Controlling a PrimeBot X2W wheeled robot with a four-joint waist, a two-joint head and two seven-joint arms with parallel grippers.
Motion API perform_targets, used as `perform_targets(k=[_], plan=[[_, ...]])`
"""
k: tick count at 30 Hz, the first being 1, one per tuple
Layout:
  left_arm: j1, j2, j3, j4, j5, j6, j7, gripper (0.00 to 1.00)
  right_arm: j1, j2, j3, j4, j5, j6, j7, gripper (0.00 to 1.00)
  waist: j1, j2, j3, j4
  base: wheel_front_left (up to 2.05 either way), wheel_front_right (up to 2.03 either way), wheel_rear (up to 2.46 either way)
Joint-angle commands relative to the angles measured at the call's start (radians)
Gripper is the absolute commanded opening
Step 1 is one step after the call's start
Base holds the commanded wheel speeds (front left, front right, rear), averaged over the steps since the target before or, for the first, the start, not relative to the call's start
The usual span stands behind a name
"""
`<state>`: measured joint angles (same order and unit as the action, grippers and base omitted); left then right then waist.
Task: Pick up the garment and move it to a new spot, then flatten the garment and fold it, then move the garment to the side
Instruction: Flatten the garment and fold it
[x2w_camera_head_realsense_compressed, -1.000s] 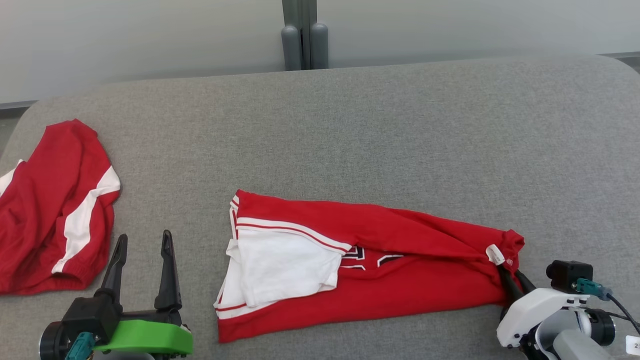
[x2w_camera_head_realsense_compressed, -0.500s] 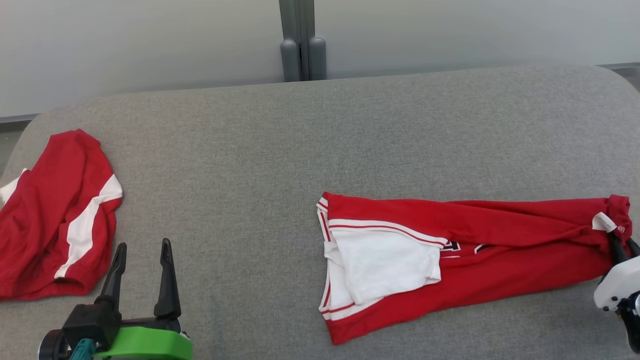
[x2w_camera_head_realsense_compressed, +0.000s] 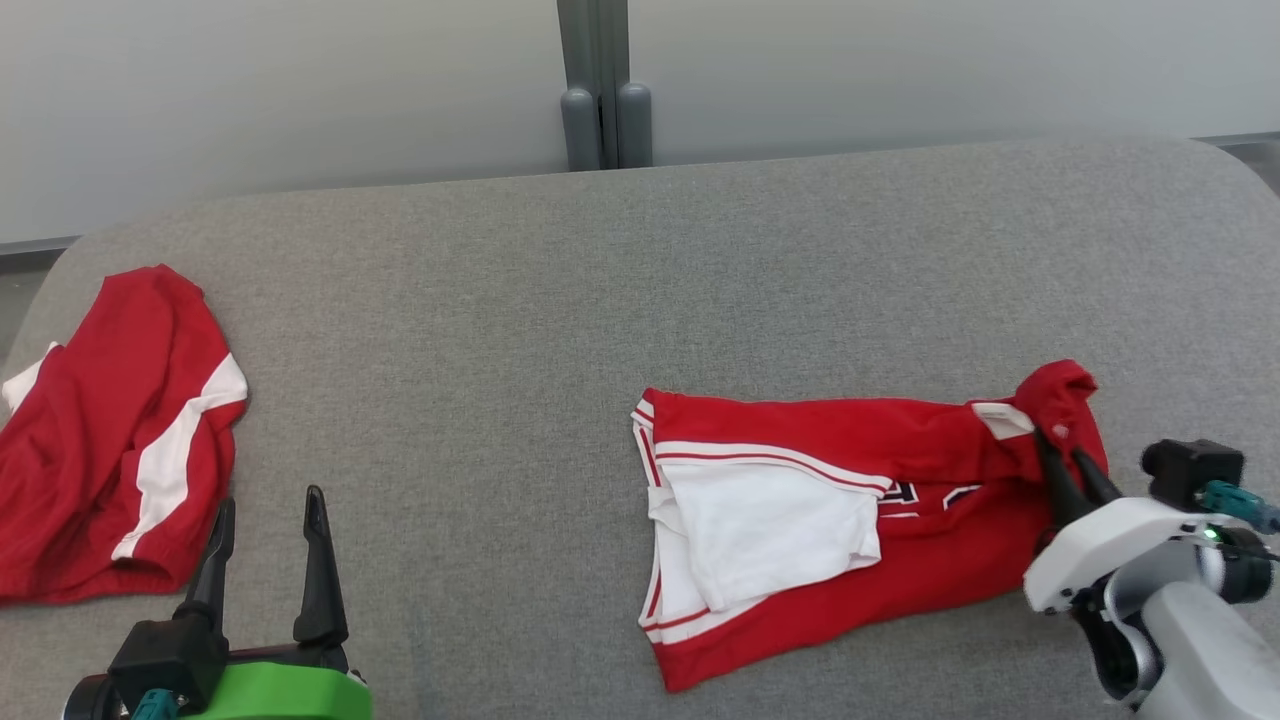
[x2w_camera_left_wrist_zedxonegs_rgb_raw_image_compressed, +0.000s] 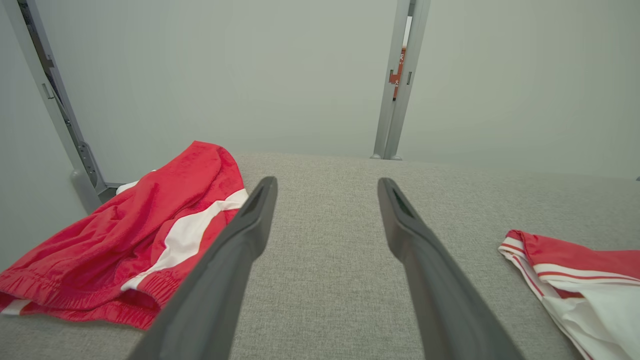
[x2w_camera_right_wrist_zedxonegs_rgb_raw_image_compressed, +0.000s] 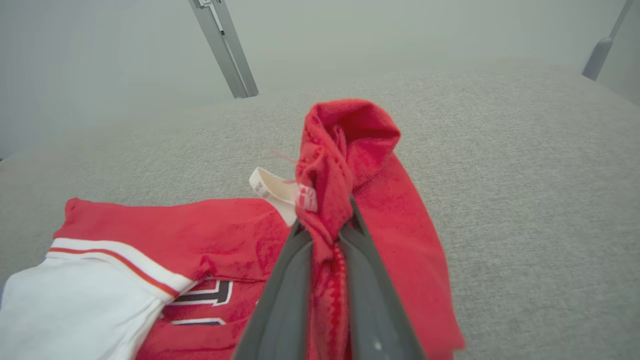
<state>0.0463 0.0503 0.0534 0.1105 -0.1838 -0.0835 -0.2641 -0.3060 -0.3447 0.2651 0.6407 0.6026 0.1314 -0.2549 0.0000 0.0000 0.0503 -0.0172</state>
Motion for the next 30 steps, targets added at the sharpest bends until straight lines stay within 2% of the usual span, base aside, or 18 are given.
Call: perform_targets(k=[1,10,15,23,24,25,30], plan=[[0.014,0.001,0.002,0.001,-0.001,0.003,0.000,1.00,0.015,0.023,0.021,-0.030,-0.007,-0.002,0.009,0.00,0.0000,0.0000,-0.001,0.002,0.00,0.00,0.00],[0.000,0.001,-0.007,0.015,0.000,0.004,0.000,1.00,0.028,0.167,0.172,-0.183,-0.023,-0.001,0.076,0.00,0.0000,0.0000,-0.001,0.023,0.00,0.00,0.00],[-0.010,0.001,-0.019,0.023,-0.006,0.007,0.000,1.00,-0.001,0.237,0.252,-0.177,-0.024,-0.001,0.093,0.00,0.0000,0.0000,0.001,0.045,0.00,0.00,0.00],[-0.011,0.001,-0.033,0.035,-0.013,0.012,0.000,1.00,-0.046,0.282,0.298,-0.100,0.001,-0.001,0.060,0.00,0.0000,0.0000,0.005,0.067,0.00,0.00,0.00],[-0.011,0.001,-0.034,0.035,-0.015,0.014,0.000,1.00,-0.053,0.285,0.306,-0.093,0.003,-0.001,0.052,0.94,0.0000,0.0000,0.005,0.069,0.00,0.00,0.00],[-0.011,0.001,-0.035,0.036,-0.016,0.014,0.000,1.00,-0.056,0.286,0.309,-0.087,0.008,-0.001,0.046,1.00,0.0000,0.0000,0.004,0.069,0.00,0.00,0.00],[-0.010,0.001,-0.035,0.037,-0.021,0.022,0.000,1.00,-0.071,0.262,0.288,-0.095,0.008,-0.001,0.004,1.00,0.0000,0.0000,0.004,0.063,0.00,0.00,0.00]])
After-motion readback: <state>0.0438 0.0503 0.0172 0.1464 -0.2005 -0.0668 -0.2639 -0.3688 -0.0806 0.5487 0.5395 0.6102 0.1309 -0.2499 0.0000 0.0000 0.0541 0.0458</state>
